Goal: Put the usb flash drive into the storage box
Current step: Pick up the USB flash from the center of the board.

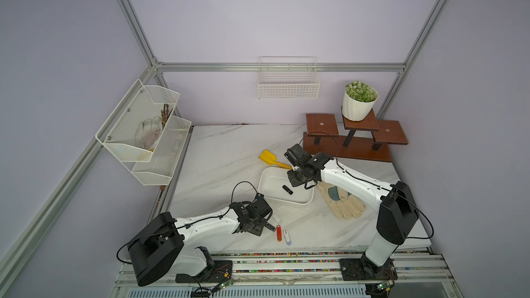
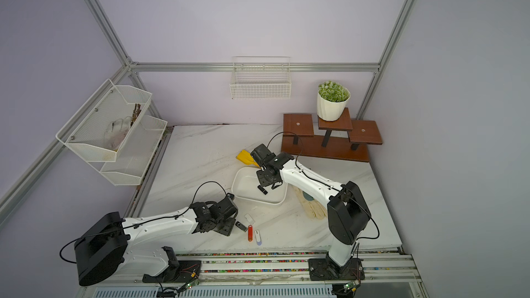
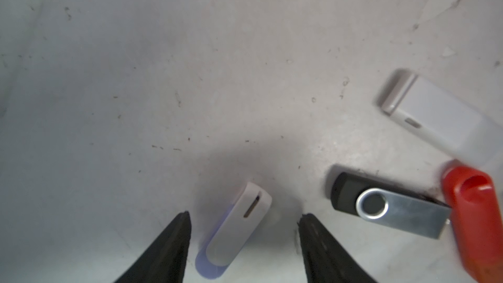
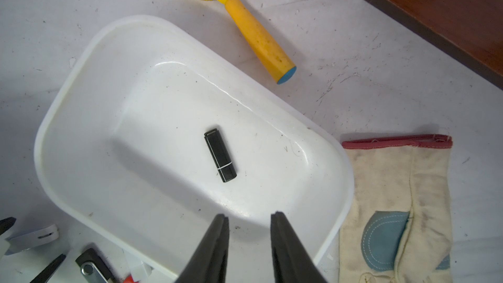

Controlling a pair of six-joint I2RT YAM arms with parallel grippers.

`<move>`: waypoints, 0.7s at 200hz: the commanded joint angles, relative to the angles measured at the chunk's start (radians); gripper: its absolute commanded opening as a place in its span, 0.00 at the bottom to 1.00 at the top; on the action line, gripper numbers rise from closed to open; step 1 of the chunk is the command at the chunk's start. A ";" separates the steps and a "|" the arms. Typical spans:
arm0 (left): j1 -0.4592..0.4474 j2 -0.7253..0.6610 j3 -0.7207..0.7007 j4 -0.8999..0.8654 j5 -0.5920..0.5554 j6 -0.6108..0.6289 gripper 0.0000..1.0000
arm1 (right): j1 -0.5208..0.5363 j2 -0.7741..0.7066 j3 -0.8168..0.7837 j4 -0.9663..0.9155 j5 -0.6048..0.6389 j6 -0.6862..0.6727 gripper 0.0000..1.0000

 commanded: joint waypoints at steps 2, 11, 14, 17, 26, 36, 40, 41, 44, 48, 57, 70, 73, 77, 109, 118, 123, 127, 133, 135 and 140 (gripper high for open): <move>0.005 -0.002 -0.005 0.036 0.020 -0.032 0.66 | -0.006 -0.039 0.005 -0.011 -0.009 -0.006 0.33; 0.006 0.000 -0.005 0.036 0.026 -0.036 0.64 | -0.006 -0.039 0.005 -0.011 -0.009 -0.006 0.33; 0.005 0.002 -0.005 0.036 0.028 -0.035 0.64 | -0.005 -0.039 0.006 -0.012 -0.009 -0.006 0.33; 0.005 0.002 -0.005 0.035 0.029 -0.038 0.63 | -0.006 -0.039 0.006 -0.012 -0.009 -0.006 0.32; 0.007 0.003 -0.005 0.034 0.034 -0.044 0.60 | -0.006 -0.040 0.008 -0.012 -0.009 -0.006 0.33; 0.007 0.003 -0.007 0.035 0.042 -0.050 0.56 | -0.006 -0.042 0.006 -0.014 -0.008 -0.006 0.33; 0.008 0.003 -0.007 0.034 0.046 -0.053 0.55 | -0.007 -0.042 0.006 -0.014 -0.008 -0.006 0.33; 0.008 0.003 -0.007 0.033 0.046 -0.053 0.54 | -0.006 -0.042 0.006 -0.013 -0.008 -0.006 0.33; 0.008 0.003 -0.007 0.033 0.049 -0.055 0.53 | -0.006 -0.042 0.006 -0.013 -0.008 -0.006 0.33; 0.007 0.004 -0.008 0.031 0.052 -0.059 0.52 | -0.006 -0.042 0.005 -0.015 -0.007 -0.006 0.33; 0.008 0.005 -0.008 0.024 0.053 -0.066 0.49 | -0.006 -0.042 0.006 -0.016 -0.006 -0.006 0.33; 0.007 0.007 -0.010 0.015 0.059 -0.073 0.46 | -0.006 -0.042 0.006 -0.016 -0.007 -0.009 0.33; 0.008 0.005 -0.010 0.013 0.060 -0.076 0.45 | -0.006 -0.040 0.005 -0.015 -0.007 -0.009 0.32; 0.007 0.005 -0.010 0.011 0.058 -0.078 0.44 | -0.006 -0.040 0.007 -0.016 -0.007 -0.009 0.32; 0.008 0.002 -0.005 -0.011 0.053 -0.090 0.37 | -0.006 -0.035 0.011 -0.014 -0.009 -0.009 0.32; 0.007 0.004 0.000 -0.016 0.052 -0.094 0.34 | -0.006 -0.034 0.010 -0.014 -0.010 -0.009 0.32; 0.007 0.005 0.002 -0.019 0.050 -0.095 0.33 | -0.006 -0.035 0.011 -0.016 -0.010 -0.009 0.32; 0.008 0.008 0.004 -0.022 0.048 -0.095 0.31 | -0.006 -0.037 0.011 -0.016 -0.009 -0.009 0.32; 0.006 0.011 0.009 -0.029 0.045 -0.095 0.29 | -0.006 -0.037 0.011 -0.016 -0.009 -0.009 0.32; 0.007 0.014 0.010 -0.031 0.045 -0.095 0.28 | -0.006 -0.038 0.010 -0.016 -0.009 -0.009 0.32; 0.007 0.018 0.014 -0.034 0.044 -0.095 0.27 | -0.006 -0.039 0.010 -0.017 -0.011 -0.009 0.32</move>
